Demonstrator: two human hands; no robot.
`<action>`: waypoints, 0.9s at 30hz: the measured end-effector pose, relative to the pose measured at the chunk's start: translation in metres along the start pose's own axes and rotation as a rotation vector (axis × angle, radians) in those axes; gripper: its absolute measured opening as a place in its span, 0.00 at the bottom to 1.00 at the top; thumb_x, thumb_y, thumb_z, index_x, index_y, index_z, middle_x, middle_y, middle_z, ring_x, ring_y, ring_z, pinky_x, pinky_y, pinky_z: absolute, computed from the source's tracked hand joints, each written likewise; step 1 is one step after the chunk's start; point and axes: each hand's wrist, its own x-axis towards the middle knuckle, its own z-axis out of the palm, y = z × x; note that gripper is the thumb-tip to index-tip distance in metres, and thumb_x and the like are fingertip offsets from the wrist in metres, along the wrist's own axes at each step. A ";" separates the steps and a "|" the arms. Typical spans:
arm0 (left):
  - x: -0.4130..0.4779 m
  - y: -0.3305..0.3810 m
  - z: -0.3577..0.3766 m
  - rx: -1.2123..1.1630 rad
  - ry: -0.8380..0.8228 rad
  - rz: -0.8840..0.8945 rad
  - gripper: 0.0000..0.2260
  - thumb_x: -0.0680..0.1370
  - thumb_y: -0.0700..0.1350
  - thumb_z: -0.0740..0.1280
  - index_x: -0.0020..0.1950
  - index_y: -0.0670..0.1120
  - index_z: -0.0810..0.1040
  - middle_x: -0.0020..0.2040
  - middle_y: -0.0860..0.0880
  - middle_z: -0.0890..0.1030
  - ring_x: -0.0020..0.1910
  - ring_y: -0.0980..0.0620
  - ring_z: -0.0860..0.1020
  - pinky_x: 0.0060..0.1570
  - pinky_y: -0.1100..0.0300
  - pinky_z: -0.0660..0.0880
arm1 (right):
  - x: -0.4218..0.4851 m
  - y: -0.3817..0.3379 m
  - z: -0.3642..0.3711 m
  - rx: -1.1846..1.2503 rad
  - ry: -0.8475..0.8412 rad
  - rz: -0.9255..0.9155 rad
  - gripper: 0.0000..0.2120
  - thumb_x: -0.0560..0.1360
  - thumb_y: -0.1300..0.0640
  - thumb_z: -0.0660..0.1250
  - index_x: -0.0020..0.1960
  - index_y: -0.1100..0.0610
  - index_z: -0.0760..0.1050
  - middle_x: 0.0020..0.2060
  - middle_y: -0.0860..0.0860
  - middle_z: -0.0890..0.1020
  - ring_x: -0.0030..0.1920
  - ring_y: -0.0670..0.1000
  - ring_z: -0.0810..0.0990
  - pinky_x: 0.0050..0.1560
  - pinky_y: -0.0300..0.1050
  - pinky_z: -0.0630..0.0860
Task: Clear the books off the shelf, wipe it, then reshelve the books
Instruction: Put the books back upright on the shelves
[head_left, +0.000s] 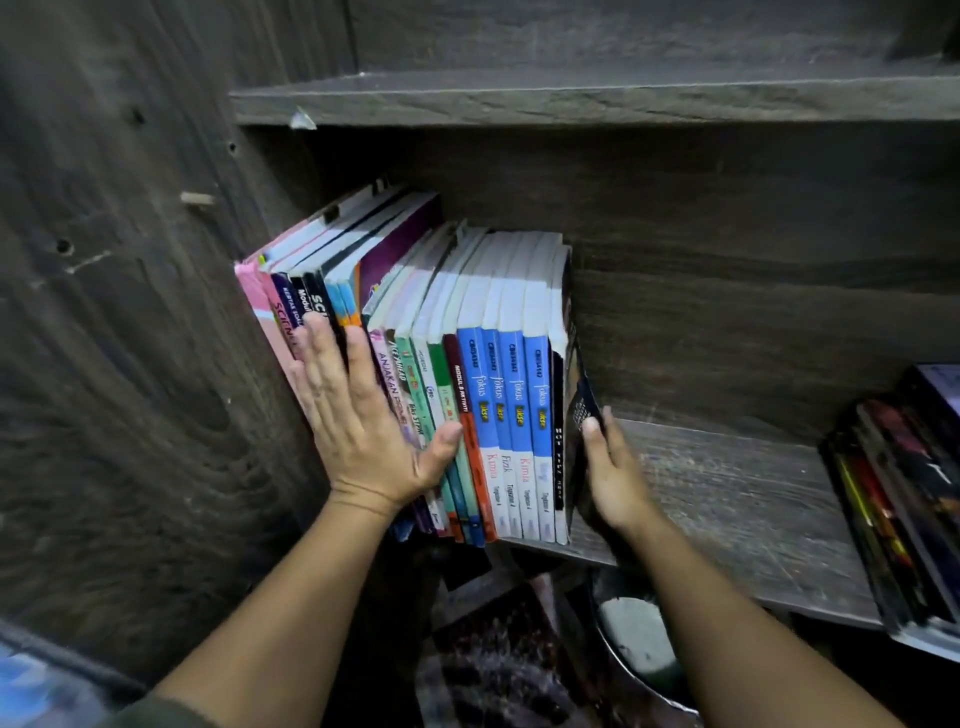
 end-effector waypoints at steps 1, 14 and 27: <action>-0.001 -0.005 -0.002 0.001 -0.001 0.017 0.43 0.75 0.69 0.50 0.79 0.44 0.42 0.75 0.32 0.50 0.78 0.41 0.45 0.74 0.39 0.46 | 0.001 -0.004 0.008 0.069 -0.003 0.006 0.40 0.72 0.28 0.47 0.79 0.46 0.52 0.76 0.46 0.58 0.77 0.50 0.55 0.75 0.51 0.52; -0.005 -0.005 0.008 -0.041 0.063 0.085 0.44 0.74 0.71 0.49 0.80 0.44 0.44 0.79 0.44 0.41 0.78 0.41 0.44 0.72 0.36 0.42 | 0.030 -0.005 0.034 0.473 -0.167 0.102 0.25 0.77 0.30 0.52 0.61 0.43 0.77 0.60 0.49 0.81 0.64 0.54 0.77 0.66 0.62 0.70; 0.005 0.001 -0.016 -0.007 0.035 0.058 0.41 0.75 0.68 0.50 0.79 0.47 0.39 0.79 0.47 0.40 0.77 0.44 0.40 0.73 0.38 0.42 | -0.025 -0.016 -0.008 -0.718 0.208 -0.411 0.25 0.76 0.47 0.48 0.62 0.54 0.77 0.56 0.54 0.82 0.56 0.57 0.79 0.57 0.51 0.72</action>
